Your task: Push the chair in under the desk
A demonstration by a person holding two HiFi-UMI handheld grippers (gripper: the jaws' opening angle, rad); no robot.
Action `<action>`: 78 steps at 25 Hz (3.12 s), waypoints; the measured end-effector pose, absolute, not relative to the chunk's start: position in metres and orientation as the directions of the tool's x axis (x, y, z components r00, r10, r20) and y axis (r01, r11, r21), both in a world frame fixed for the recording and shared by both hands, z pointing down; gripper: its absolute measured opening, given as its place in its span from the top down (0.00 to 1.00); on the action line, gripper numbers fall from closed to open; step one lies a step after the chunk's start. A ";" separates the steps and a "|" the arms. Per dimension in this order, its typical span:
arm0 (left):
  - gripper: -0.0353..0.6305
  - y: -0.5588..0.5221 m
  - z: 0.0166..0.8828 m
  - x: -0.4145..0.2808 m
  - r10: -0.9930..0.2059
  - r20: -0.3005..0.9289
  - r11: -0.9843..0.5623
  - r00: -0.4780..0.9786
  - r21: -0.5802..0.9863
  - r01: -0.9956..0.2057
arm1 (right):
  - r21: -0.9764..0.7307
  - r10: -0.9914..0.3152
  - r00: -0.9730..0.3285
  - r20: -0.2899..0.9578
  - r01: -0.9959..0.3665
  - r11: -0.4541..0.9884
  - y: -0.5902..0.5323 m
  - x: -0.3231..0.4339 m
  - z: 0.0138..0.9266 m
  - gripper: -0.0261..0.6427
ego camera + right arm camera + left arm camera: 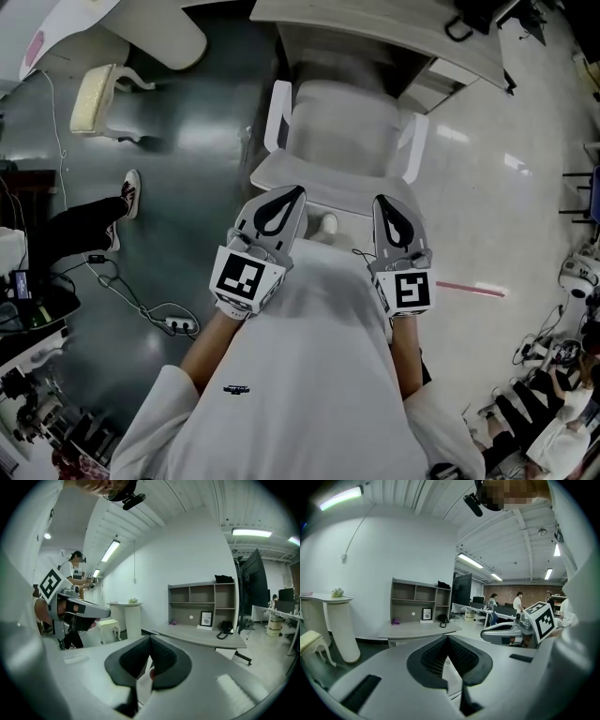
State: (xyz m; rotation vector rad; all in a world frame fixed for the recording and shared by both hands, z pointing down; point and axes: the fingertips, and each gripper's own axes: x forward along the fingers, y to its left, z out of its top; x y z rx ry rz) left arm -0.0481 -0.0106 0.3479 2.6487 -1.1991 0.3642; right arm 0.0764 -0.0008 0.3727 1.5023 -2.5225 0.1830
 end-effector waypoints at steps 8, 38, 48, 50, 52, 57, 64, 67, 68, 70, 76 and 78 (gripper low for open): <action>0.94 -0.018 0.390 -0.040 -0.590 0.475 -0.738 0.653 0.011 -0.674 | 0.026 -0.812 -0.508 0.287 -0.843 0.537 -0.014 0.061 0.386 0.85; 0.66 0.014 0.551 -0.018 -0.213 0.847 -0.974 0.487 -0.147 -0.169 | 0.083 -0.353 -0.521 0.777 -0.472 0.878 0.034 0.036 0.550 0.65; 0.74 0.015 0.568 -0.013 -0.194 0.893 -0.980 0.407 -0.192 -0.047 | 0.183 -0.373 -0.428 0.823 -0.423 0.887 0.031 0.044 0.565 0.78; 0.74 0.014 0.568 -0.014 -0.198 0.890 -0.980 0.411 -0.195 -0.048 | 0.188 -0.378 -0.428 0.821 -0.423 0.886 0.030 0.043 0.566 0.78; 0.74 0.012 0.568 -0.015 -0.205 0.887 -0.978 0.415 -0.202 -0.050 | 0.203 -0.392 -0.425 0.816 -0.424 0.883 0.028 0.042 0.567 0.78; 0.74 0.002 0.569 -0.013 -0.212 0.882 -0.976 0.421 -0.210 -0.053 | 0.232 -0.423 -0.407 0.809 -0.441 0.867 0.018 0.044 0.567 0.77; 0.74 -0.026 0.570 -0.004 -0.232 0.876 -0.972 0.424 -0.226 -0.064 | 0.244 -0.433 -0.405 0.805 -0.440 0.864 -0.011 0.054 0.569 0.77; 0.74 -0.042 0.569 0.000 -0.241 0.871 -0.969 0.429 -0.237 -0.063 | 0.249 -0.441 -0.402 0.802 -0.447 0.859 -0.028 0.058 0.568 0.77; 0.74 -0.047 0.568 0.000 -0.244 0.869 -0.968 0.431 -0.242 -0.061 | 0.253 -0.446 -0.400 0.800 -0.450 0.857 -0.033 0.059 0.567 0.77; 0.74 -0.054 0.567 0.001 -0.252 0.864 -0.966 0.435 -0.252 -0.060 | 0.262 -0.456 -0.398 0.796 -0.452 0.853 -0.040 0.059 0.566 0.77; 0.74 -0.064 0.565 0.001 -0.261 0.863 -0.963 0.433 -0.261 -0.061 | 0.291 -0.478 -0.395 0.785 -0.446 0.847 -0.049 0.059 0.564 0.77; 0.74 -0.073 0.565 0.001 -0.257 0.864 -0.965 0.432 -0.257 -0.059 | 0.307 -0.488 -0.393 0.779 -0.439 0.844 -0.058 0.059 0.564 0.77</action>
